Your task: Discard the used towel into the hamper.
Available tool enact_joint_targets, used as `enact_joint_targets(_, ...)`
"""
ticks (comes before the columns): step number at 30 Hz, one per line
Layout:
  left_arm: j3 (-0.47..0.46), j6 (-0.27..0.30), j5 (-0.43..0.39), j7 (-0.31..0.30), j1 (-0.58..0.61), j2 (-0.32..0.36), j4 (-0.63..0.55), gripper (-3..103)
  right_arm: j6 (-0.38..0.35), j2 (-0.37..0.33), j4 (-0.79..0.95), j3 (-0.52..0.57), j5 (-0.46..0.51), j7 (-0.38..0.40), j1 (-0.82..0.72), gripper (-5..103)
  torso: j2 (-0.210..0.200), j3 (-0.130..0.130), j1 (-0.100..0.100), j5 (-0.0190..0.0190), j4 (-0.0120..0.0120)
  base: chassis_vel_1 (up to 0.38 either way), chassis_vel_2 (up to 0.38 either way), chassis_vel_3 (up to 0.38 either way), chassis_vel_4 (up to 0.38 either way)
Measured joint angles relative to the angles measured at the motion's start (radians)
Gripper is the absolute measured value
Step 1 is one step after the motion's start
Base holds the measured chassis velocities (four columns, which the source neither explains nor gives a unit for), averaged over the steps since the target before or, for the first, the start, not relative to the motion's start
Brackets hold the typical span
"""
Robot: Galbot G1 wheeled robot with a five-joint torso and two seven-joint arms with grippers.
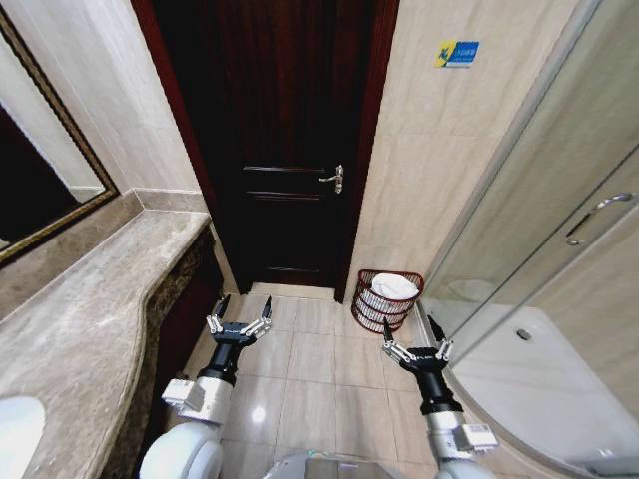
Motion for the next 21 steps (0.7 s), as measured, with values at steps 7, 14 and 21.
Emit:
enact_joint_targets(7, 0.000, 0.000, 0.000, 0.000, 0.000, 0.000, 0.000, 100, 0.000, 0.000, 0.000, 0.000, 0.000, 0.000, 0.000, 100, 0.000, 0.000, -0.001, -0.0003, 0.0000, 0.101, -0.113, -0.113, 0.108)
enact_joint_targets(14, 0.000, 0.000, 0.000, 0.000, 0.000, 0.000, 0.000, 100, 0.000, 0.000, 0.000, 0.000, 0.000, 0.000, 0.000, 100, 0.000, 0.000, 0.000, -0.0001, 0.0000, 0.005, -0.009, -0.007, 0.004)
enact_joint_targets(21, 0.000, 0.000, 0.000, 0.000, 0.000, 0.000, 0.000, 100, 0.000, 0.000, 0.000, 0.000, 0.000, 0.000, 0.000, 100, 0.000, 0.000, 0.000, -0.0001, 0.0000, 0.000, 0.000, 0.000, 0.000)
